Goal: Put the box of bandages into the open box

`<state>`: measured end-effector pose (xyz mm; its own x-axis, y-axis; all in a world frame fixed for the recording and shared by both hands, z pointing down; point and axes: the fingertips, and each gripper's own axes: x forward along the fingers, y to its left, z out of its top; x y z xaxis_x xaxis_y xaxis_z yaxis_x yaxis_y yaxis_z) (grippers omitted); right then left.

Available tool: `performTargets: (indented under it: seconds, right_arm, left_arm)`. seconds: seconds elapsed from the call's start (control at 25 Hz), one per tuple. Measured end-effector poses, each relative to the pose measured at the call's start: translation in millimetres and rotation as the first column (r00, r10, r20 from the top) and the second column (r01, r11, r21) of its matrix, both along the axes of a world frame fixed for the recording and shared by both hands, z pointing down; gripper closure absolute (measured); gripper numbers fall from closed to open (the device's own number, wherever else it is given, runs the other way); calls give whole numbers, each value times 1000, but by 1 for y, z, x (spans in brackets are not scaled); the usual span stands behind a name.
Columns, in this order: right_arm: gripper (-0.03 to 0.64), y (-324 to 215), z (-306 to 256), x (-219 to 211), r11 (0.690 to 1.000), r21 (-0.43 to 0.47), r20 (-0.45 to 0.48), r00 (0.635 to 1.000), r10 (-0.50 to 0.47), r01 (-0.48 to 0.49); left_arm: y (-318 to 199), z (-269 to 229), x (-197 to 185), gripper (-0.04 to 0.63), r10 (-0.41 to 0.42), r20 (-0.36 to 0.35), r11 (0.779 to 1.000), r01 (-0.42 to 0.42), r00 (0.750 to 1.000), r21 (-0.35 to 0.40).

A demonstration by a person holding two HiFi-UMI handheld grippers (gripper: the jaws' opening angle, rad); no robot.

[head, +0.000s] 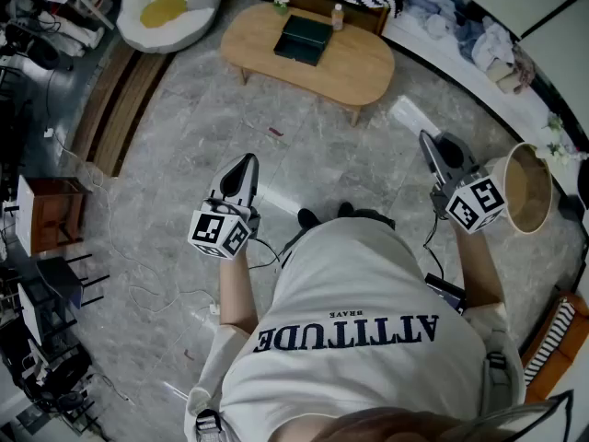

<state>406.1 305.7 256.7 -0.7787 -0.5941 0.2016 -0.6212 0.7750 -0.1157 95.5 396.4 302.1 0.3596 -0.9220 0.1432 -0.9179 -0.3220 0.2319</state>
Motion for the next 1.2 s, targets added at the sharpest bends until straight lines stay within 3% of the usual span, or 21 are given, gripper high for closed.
performTargets:
  seconds: [0.64,1.2]
  right_arm:
    - [589,-1,1,-7,1000,-27,29,1000,10,-9]
    - [589,28,7,-37,999,-40,18,999,29,-28]
  left_arm:
    - [-1,0,-6,572,19,5,1000,-19,1000,-9]
    - [23,10,-37,573,49,-12,999,-49,999,-13]
